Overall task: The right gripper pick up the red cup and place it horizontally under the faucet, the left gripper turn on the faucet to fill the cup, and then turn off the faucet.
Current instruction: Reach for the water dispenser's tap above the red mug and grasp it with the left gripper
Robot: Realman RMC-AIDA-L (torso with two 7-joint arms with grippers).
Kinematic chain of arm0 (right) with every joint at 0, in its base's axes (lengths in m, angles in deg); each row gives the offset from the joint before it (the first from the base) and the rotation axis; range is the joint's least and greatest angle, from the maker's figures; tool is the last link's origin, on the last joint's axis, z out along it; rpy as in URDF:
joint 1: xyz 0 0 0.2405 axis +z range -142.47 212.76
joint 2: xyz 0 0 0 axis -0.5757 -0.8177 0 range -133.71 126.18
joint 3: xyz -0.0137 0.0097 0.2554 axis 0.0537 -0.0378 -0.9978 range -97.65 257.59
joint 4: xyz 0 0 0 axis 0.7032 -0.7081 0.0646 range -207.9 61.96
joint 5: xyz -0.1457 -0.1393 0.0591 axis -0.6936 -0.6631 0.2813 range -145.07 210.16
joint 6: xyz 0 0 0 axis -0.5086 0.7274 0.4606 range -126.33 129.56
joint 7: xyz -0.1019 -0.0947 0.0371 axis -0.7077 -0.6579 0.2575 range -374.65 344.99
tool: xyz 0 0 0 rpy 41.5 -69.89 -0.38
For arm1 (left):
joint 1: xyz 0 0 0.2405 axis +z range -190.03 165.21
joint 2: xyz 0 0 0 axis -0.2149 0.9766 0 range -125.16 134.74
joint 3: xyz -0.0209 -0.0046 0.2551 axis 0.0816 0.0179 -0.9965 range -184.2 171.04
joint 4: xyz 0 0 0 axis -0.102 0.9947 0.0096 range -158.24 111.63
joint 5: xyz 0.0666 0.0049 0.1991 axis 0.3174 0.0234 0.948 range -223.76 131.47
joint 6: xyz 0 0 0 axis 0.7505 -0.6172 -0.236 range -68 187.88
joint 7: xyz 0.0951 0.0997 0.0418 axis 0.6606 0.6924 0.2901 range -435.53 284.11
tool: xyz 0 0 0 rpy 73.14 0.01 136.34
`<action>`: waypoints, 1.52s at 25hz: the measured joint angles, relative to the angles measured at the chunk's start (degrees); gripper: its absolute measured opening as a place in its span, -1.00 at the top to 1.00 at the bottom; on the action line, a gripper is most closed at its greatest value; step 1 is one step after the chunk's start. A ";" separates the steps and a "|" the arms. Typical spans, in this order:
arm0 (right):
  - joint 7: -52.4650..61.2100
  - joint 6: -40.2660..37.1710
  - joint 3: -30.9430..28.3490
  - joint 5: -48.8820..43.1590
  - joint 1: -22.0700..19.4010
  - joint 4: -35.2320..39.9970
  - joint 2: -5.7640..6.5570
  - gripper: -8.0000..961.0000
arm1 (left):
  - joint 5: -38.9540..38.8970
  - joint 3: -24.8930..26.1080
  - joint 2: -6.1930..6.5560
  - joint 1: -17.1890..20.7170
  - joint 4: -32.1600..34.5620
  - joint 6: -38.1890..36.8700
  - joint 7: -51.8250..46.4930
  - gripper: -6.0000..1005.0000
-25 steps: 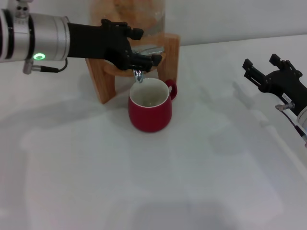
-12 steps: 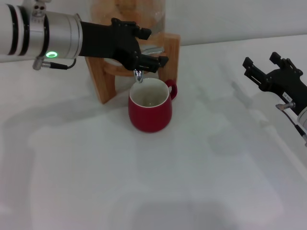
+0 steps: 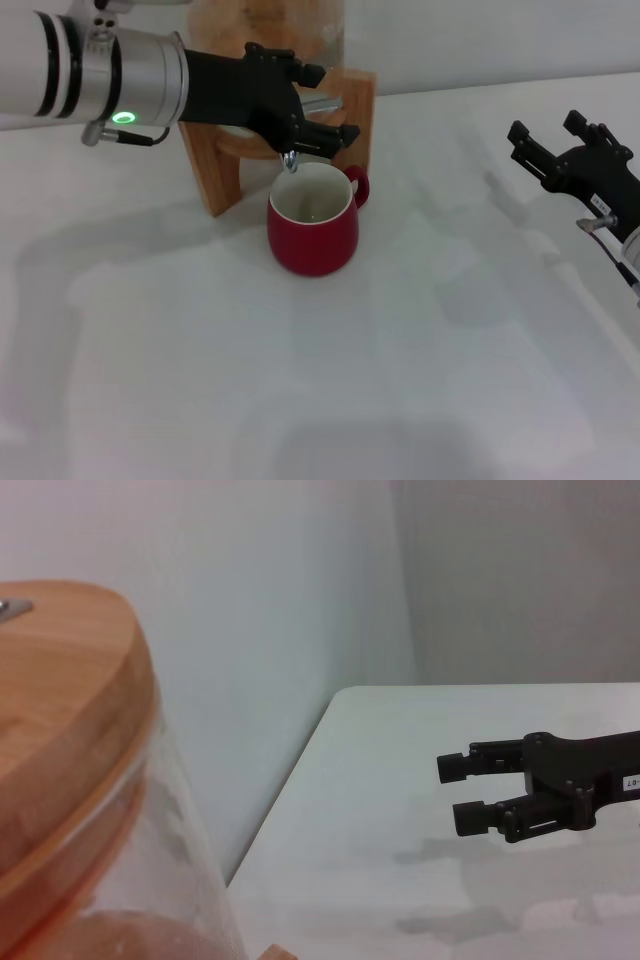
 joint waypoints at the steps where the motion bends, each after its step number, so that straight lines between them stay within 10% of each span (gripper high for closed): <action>1: 0.02 0.00 0.00 0.00 -0.06 -0.03 0.00 -0.79 | 0.04 0.00 -0.02 -0.05 0.00 -0.02 0.11 -0.70; 38: 0.17 -0.76 -0.44 0.35 -0.69 -0.33 0.00 -0.79 | 4.53 -2.92 0.09 -1.55 1.43 -1.38 0.87 -0.71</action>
